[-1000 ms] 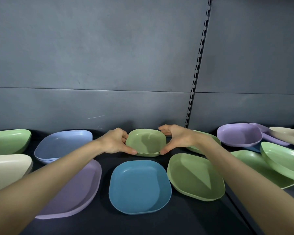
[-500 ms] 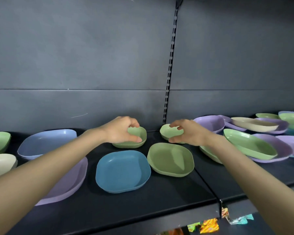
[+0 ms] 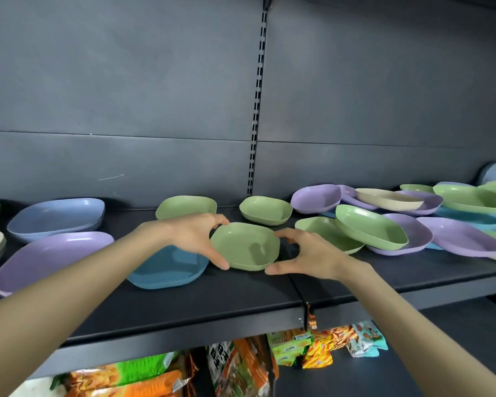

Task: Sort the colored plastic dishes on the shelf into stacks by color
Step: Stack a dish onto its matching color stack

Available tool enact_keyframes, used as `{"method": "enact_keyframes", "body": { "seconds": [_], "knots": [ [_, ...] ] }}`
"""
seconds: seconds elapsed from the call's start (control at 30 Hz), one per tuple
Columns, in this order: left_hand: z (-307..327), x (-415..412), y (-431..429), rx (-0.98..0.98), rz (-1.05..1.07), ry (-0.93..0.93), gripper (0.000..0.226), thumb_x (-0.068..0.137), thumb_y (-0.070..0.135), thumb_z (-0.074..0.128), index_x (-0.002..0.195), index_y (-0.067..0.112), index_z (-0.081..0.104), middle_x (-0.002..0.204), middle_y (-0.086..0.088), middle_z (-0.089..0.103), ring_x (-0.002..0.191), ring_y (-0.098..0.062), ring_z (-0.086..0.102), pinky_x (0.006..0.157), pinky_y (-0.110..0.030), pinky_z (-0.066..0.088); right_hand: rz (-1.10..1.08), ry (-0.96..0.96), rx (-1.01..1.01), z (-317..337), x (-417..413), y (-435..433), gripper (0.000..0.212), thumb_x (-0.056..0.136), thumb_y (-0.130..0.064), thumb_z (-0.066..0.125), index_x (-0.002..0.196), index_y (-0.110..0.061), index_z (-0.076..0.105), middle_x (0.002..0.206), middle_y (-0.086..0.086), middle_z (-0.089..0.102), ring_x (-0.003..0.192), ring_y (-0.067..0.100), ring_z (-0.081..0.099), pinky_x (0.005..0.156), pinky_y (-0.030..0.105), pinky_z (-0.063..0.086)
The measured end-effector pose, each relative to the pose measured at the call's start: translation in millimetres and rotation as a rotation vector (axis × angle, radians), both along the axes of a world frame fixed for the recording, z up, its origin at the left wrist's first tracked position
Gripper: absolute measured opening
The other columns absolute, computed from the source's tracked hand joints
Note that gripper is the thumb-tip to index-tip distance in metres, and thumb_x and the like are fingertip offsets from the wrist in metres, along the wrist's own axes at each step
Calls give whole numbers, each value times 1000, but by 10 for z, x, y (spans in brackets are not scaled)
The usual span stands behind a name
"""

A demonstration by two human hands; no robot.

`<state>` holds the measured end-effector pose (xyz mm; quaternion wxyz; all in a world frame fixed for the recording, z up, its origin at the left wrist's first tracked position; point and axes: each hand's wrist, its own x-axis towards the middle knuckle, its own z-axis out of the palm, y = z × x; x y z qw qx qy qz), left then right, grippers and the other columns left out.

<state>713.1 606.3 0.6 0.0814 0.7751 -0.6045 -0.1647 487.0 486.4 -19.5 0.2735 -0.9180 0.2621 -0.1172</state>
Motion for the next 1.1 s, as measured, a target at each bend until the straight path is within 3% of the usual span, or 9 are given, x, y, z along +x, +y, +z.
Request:
{"method": "enact_keyframes", "body": {
  "seconds": [0.1, 0.27, 0.47, 0.57, 0.7, 0.8, 0.87, 0.97, 1.1],
  "knots": [
    [-62, -23, 0, 3, 34, 20, 114, 44, 66, 78, 141, 28, 32, 136, 7, 48, 123, -13, 47, 103, -33, 42, 15, 6, -17, -96, -10, -1, 91, 60, -58, 79, 137, -22, 46, 128, -10, 57, 121, 7, 51, 102, 26, 42],
    [-110, -21, 25, -57, 74, 110, 112, 38, 67, 78, 136, 26, 40, 123, 9, 57, 112, -9, 55, 99, -32, 46, 43, -87, -26, -168, 12, 9, 64, 70, -44, 80, 126, -23, 57, 108, -17, 63, 100, -1, 55, 77, -1, 36],
    [-41, -48, 21, -177, 79, 184, 95, 48, 53, 86, 129, 22, 49, 112, 10, 63, 104, -7, 60, 96, -33, 48, 36, -214, 18, -128, 23, -45, 54, 72, -41, 79, 120, -27, 62, 108, -19, 67, 104, -4, 58, 92, 18, 44],
    [143, -17, -65, -260, 70, 230, 90, 40, 56, 83, 119, 25, 54, 105, 13, 66, 93, -6, 66, 92, -34, 51, -33, -277, -39, 34, 38, -149, 54, 71, -40, 80, 118, -20, 62, 101, -10, 64, 98, 10, 56, 86, 15, 42],
    [327, 39, -340, -367, 36, 280, 54, 60, 23, 89, 99, 33, 52, 100, 13, 66, 95, -13, 66, 93, -35, 51, -95, -280, -120, 178, 141, -389, 54, 70, -51, 76, 109, -16, 63, 105, -4, 67, 100, 17, 59, 83, 23, 45],
    [369, 121, -623, -366, 25, 333, 50, 64, 12, 86, 91, 30, 48, 98, 9, 64, 96, -20, 67, 95, -37, 50, -141, -253, -89, 216, 207, -579, 53, 74, -45, 77, 112, -11, 63, 104, 3, 67, 100, 24, 59, 79, 20, 44],
    [344, 205, -828, -319, 29, 331, 59, 64, 13, 87, 111, 18, 51, 106, 1, 62, 97, -20, 64, 96, -36, 49, -196, -215, -30, 213, 265, -698, 68, 73, -43, 78, 126, -6, 55, 120, 10, 63, 114, 26, 55, 88, 23, 42],
    [286, 329, -1086, -220, 56, 319, 103, 60, 19, 89, 143, 4, 31, 124, -3, 56, 108, -18, 59, 98, -30, 45, -238, -112, -4, 162, 382, -889, 82, 63, -59, 76, 131, -19, 54, 123, 2, 63, 119, 20, 54, 99, 32, 43],
    [202, 451, -1301, -150, 39, 297, 118, 30, 45, 89, 133, 8, 46, 117, 1, 62, 107, -16, 60, 101, -35, 45, -220, -57, -12, 101, 497, -987, 54, 73, -44, 77, 120, -21, 63, 112, -5, 68, 112, 18, 58, 100, 35, 44]
  ]
}}
